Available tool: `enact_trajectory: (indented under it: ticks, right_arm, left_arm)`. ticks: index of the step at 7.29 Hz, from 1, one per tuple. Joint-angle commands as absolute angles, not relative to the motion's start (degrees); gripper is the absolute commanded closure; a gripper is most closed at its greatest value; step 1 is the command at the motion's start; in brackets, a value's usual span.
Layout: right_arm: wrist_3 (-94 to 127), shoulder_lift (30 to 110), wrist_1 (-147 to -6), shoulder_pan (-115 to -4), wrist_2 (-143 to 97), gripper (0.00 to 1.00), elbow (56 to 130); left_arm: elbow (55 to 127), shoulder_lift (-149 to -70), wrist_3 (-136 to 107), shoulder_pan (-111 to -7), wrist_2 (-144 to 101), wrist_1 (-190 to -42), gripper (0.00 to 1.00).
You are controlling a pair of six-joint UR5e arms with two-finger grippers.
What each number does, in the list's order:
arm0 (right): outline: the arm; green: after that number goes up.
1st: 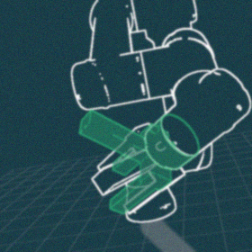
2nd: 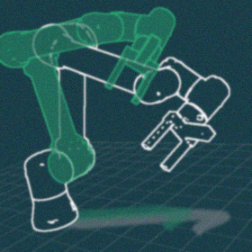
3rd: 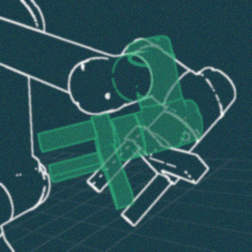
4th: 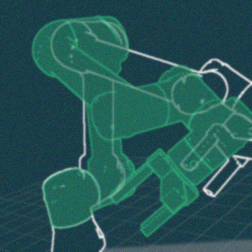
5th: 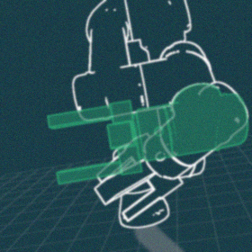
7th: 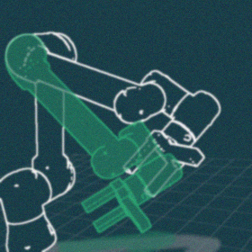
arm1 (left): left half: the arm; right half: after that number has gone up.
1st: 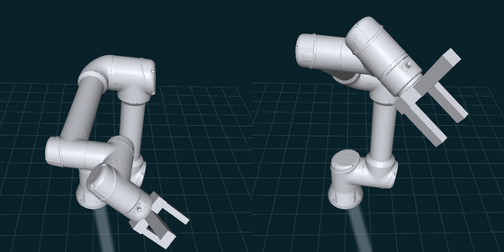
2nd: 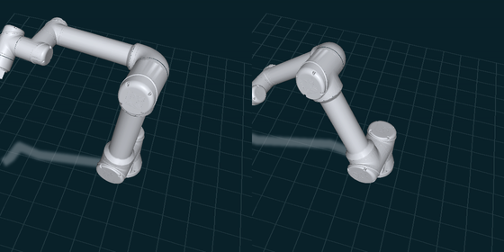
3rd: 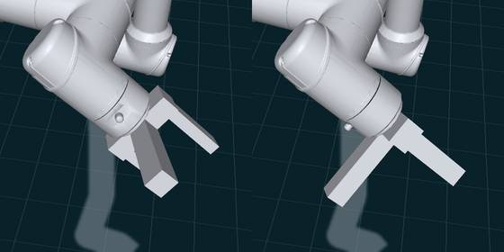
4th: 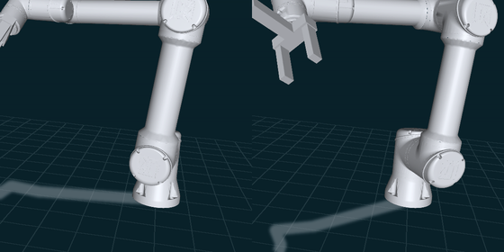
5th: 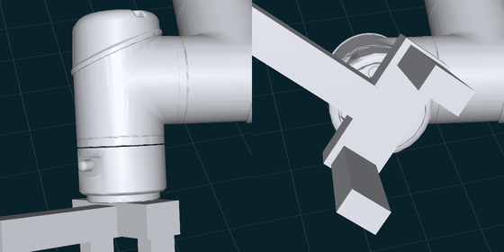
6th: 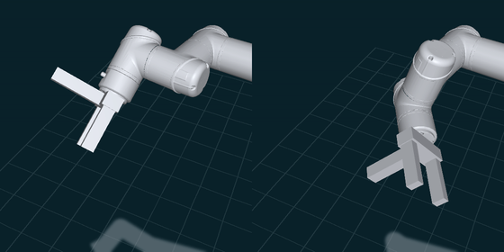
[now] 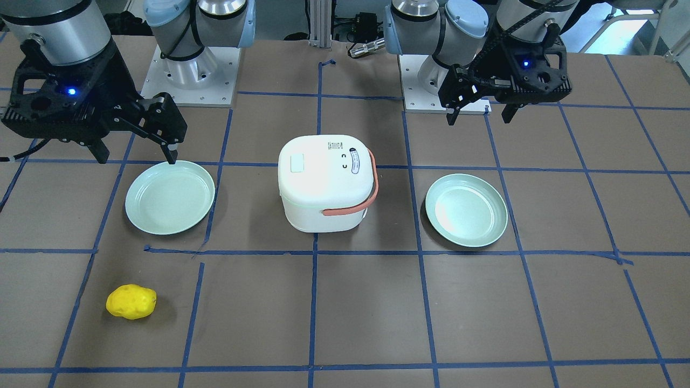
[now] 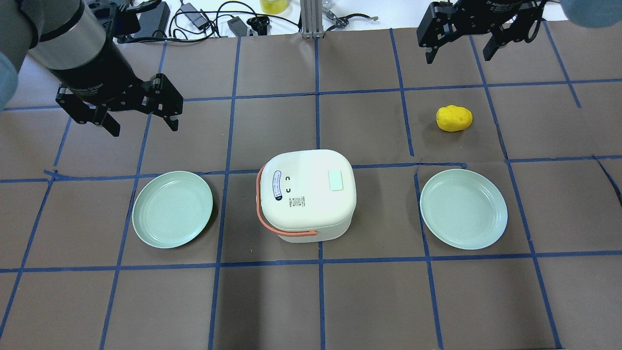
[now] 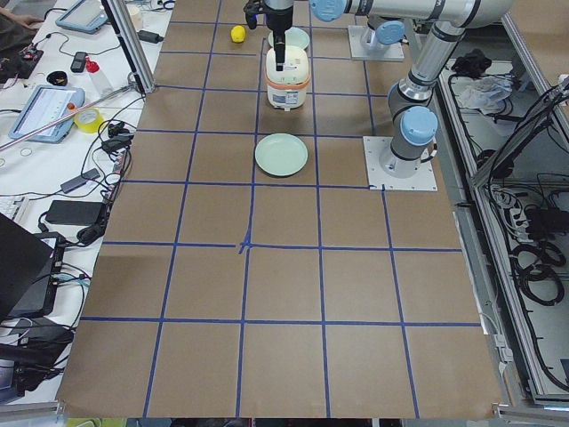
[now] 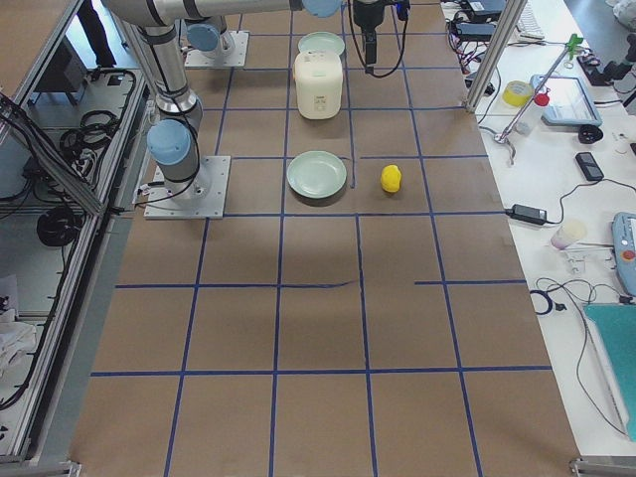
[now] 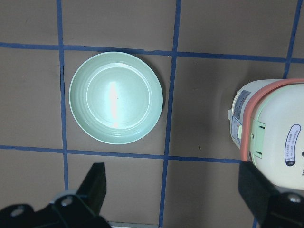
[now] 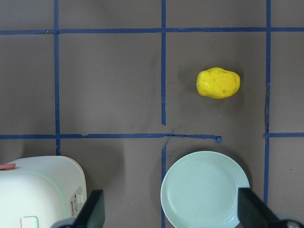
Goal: Press rice cooker button
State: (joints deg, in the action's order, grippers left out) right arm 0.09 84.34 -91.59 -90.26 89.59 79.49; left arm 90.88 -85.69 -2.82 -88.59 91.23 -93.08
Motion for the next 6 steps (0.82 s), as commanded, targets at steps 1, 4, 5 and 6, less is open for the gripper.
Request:
enact_trajectory:
  ticks: [1, 4, 5, 6]
  right_arm:
    - [0.09, 84.37, -91.58, -90.26, 89.65, 0.0, 79.45]
    - [0.35, 84.37, -91.58, -90.26, 89.65, 0.0, 79.54]
    - [1.13, 84.37, -91.5, -90.7, 89.47, 0.0, 79.63]
    - [4.1, 84.46, -91.23, -91.57, 89.39, 0.0, 79.98]
  left_arm:
    - [90.88, -85.69, -2.81, -88.59, 91.23, -93.08, 0.0]
    - [90.88, -85.69, -2.81, -88.59, 91.23, -93.08, 0.0]
    - [90.88, -85.69, -2.81, -88.59, 91.23, -93.08, 0.0]
    - [90.88, -85.69, -2.9, -88.59, 91.23, -93.08, 0.0]
